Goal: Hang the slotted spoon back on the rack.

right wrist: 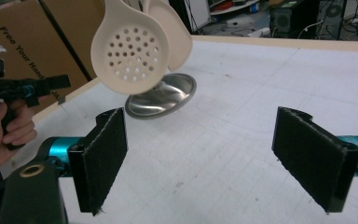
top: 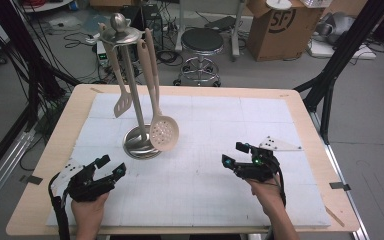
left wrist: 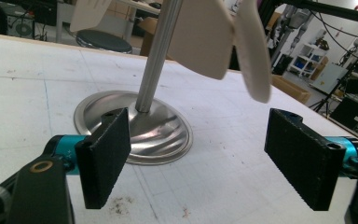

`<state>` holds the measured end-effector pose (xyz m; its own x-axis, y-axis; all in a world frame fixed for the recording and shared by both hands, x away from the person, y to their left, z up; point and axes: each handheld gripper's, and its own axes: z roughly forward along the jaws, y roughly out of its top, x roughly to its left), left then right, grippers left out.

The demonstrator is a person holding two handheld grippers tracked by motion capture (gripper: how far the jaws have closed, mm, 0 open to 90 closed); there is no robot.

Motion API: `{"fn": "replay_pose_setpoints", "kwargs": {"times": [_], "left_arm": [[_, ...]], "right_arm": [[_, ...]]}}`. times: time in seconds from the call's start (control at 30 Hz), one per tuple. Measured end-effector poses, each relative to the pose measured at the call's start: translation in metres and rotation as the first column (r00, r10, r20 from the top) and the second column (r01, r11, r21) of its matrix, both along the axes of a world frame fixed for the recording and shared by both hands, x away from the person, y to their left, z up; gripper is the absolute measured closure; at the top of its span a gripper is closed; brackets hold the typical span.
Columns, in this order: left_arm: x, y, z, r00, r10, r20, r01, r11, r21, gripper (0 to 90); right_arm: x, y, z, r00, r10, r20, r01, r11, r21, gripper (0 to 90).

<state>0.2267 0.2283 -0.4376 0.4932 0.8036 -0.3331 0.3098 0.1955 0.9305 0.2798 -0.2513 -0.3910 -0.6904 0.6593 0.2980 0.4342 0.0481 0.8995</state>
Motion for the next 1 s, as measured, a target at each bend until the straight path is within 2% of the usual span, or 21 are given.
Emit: {"fn": "replay_pose_setpoints", "kwargs": {"times": [0.23, 0.4, 0.6, 0.87, 1.0], "left_arm": [[0.001, -0.003, -0.001, 0.9996, -0.028, -0.004, 0.028, 0.9996, -0.006, 23.0], [0.003, -0.004, -0.003, 0.9987, -0.049, -0.015, 0.048, 0.9984, -0.029, 22.9], [0.004, -0.008, -0.004, 0.9975, -0.070, -0.013, 0.070, 0.9973, -0.023, 22.7], [0.006, -0.016, -0.004, 0.9952, -0.096, -0.018, 0.096, 0.9954, -0.001, 22.5], [0.005, -0.018, -0.004, 0.9948, -0.100, -0.018, 0.100, 0.9949, -0.011, 22.5]], "right_arm": [[-0.004, -0.007, -0.011, 0.9995, -0.018, -0.024, 0.018, 0.9998, -0.009, 16.0], [-0.009, -0.013, -0.016, 0.9987, -0.042, -0.028, 0.041, 0.9991, -0.008, 15.9], [-0.015, -0.020, -0.031, 0.9961, -0.069, -0.054, 0.068, 0.9974, -0.023, 14.9], [-0.021, -0.027, -0.034, 0.9945, -0.093, -0.049, 0.092, 0.9957, -0.011, 14.2], [-0.023, -0.029, -0.034, 0.9935, -0.103, -0.050, 0.103, 0.9947, -0.004, 14.0]]}}
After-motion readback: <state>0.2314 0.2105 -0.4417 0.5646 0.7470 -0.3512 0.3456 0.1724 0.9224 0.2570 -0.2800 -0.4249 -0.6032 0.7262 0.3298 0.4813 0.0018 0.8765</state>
